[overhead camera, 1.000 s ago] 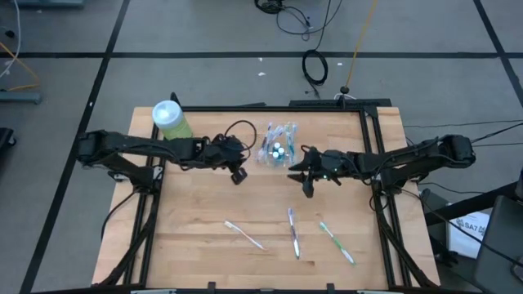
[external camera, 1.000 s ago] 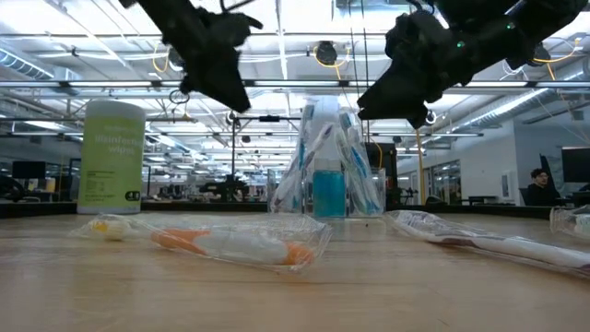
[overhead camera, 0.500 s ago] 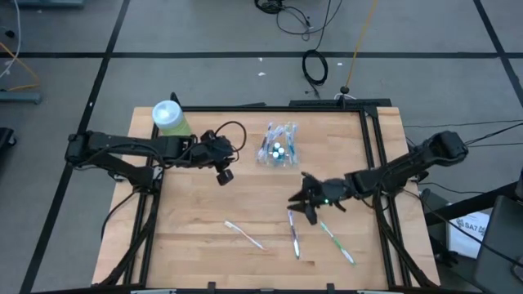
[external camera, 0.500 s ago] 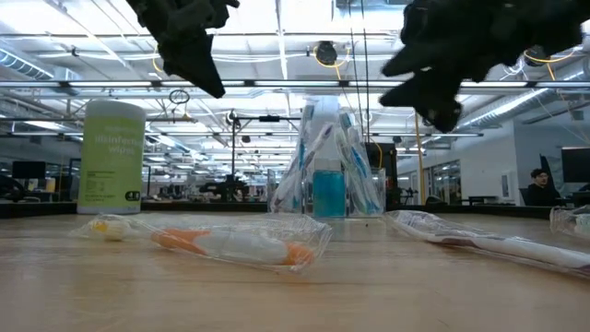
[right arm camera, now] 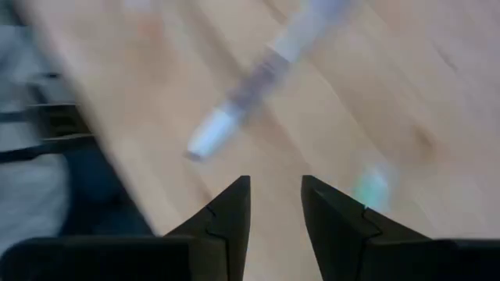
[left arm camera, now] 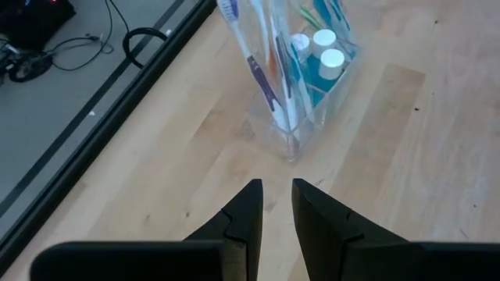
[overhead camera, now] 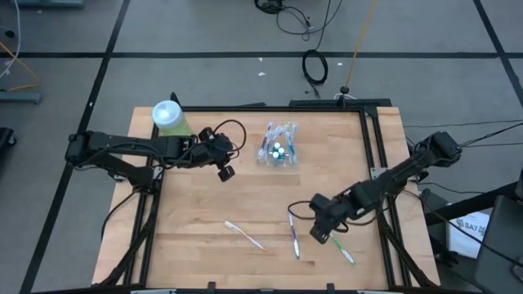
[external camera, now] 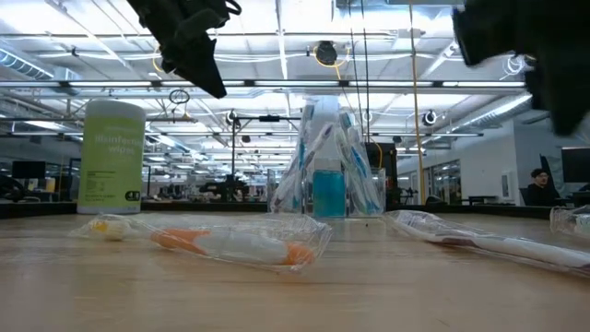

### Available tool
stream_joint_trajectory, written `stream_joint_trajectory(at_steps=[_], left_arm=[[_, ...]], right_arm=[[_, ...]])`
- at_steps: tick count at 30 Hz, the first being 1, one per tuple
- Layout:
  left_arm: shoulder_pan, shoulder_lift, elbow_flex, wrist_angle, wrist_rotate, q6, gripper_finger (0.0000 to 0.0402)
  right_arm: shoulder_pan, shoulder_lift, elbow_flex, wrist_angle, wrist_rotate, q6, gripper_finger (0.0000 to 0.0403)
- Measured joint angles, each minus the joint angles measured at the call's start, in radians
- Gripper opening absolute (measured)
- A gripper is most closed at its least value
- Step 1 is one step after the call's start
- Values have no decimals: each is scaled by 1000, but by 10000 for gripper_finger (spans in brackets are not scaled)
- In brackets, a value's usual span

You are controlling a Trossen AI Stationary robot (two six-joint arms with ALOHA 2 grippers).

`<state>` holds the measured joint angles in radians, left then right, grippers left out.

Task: Pick & Place toothbrushing station
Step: Put the green toothbrush into the transparent organizer

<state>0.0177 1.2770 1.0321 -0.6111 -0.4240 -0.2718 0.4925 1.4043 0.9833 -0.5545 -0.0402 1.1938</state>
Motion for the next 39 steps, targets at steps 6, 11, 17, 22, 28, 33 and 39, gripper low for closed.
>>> stream_joint_trajectory(at_steps=[6,11,17,22,28,33,39], left_arm=[[0,0,0,15,-2,3,79],[0,0,0,22,-5,9,79],[0,0,0,23,-5,8,79],[0,0,0,23,4,8,79],[0,1,0,31,4,7,79],[0,1,-1,33,4,7,79],[0,0,-1,32,5,9,79]], right_arm=[[68,6,-51,-157,-71,267,119],[88,12,-139,-86,-66,325,126],[92,41,-228,105,-57,224,126],[100,96,-254,163,-37,64,126],[102,123,-255,209,64,-58,125],[101,125,-256,227,95,-155,112],[97,126,-258,278,100,-234,56]])
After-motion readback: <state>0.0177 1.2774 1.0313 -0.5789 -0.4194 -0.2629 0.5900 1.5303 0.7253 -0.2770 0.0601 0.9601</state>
